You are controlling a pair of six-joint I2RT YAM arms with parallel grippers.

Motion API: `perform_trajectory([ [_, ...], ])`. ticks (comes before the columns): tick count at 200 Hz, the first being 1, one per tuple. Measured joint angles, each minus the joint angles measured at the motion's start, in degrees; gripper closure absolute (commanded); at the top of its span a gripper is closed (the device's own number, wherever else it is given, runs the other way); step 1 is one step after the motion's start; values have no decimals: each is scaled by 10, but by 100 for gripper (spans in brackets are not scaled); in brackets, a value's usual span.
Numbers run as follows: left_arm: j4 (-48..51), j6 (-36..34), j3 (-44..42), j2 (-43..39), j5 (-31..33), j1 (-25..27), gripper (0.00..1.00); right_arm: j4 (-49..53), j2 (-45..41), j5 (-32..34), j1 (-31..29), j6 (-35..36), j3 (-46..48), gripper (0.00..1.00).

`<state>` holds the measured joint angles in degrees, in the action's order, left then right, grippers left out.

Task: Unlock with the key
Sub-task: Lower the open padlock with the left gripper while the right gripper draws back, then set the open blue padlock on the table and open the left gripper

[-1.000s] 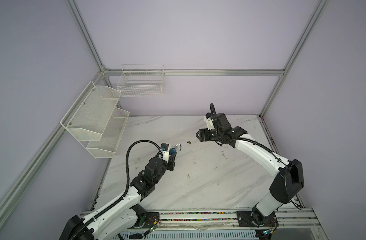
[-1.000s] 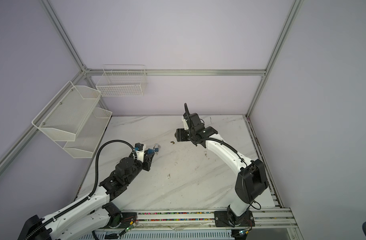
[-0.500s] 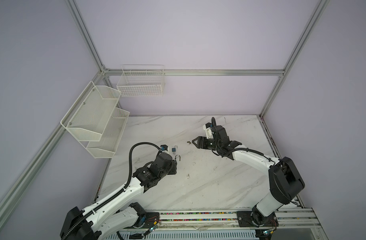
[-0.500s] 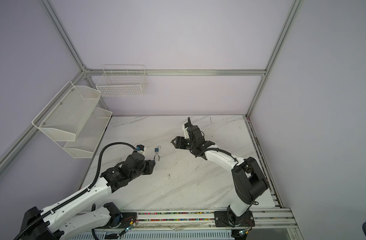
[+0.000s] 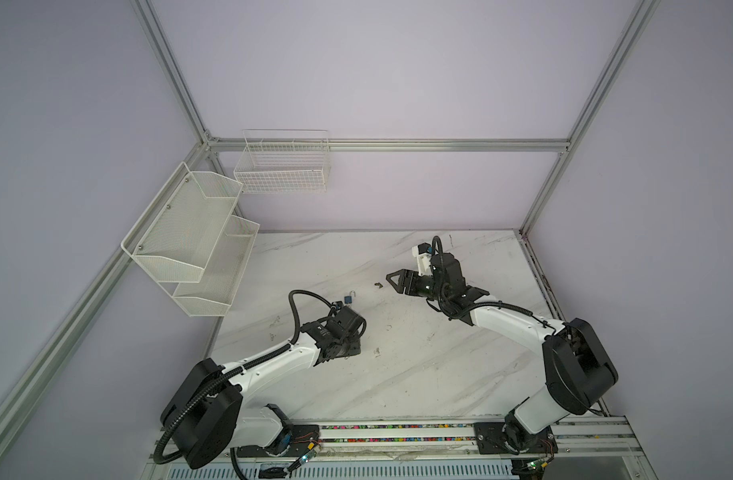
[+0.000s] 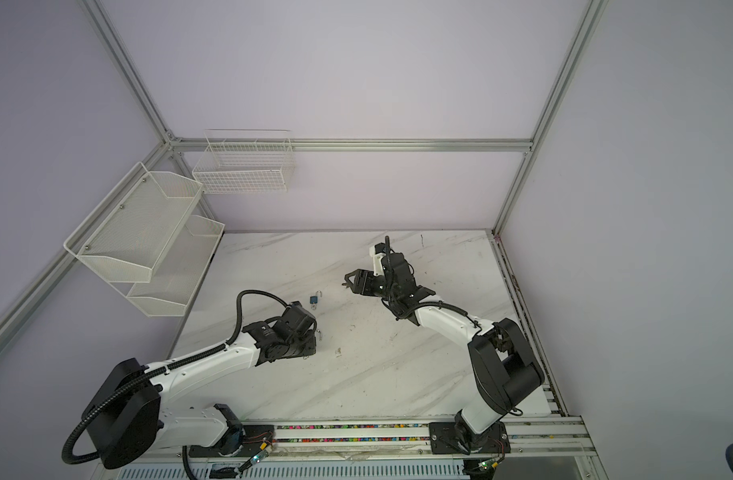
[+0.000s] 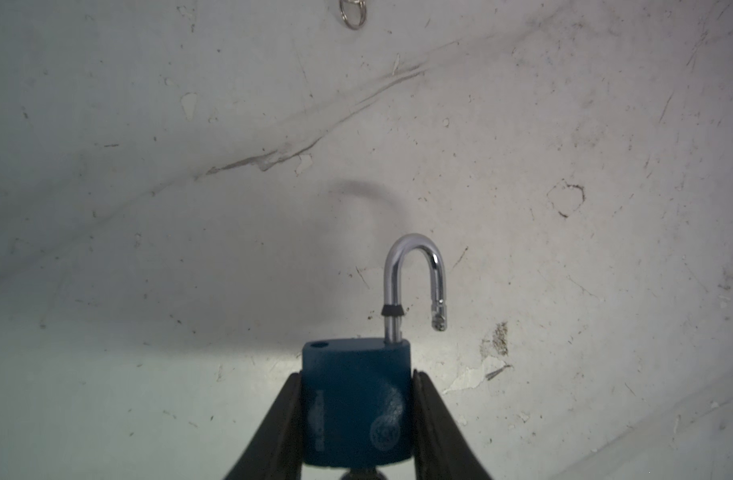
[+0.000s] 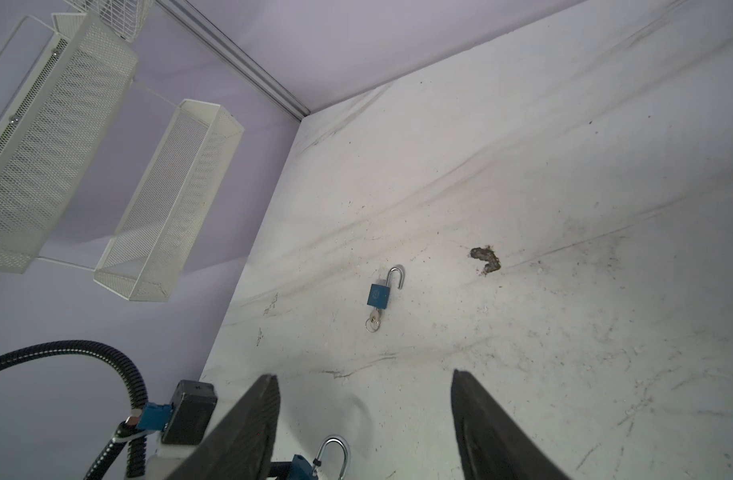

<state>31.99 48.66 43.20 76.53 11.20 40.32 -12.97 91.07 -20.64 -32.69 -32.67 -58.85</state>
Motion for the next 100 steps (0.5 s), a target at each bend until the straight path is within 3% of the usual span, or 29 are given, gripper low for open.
perform_trajectory([
  [100, -34, 10, 25, 107, 17, -5, 100, -12, -5, -13, 22, -6, 16, 31],
])
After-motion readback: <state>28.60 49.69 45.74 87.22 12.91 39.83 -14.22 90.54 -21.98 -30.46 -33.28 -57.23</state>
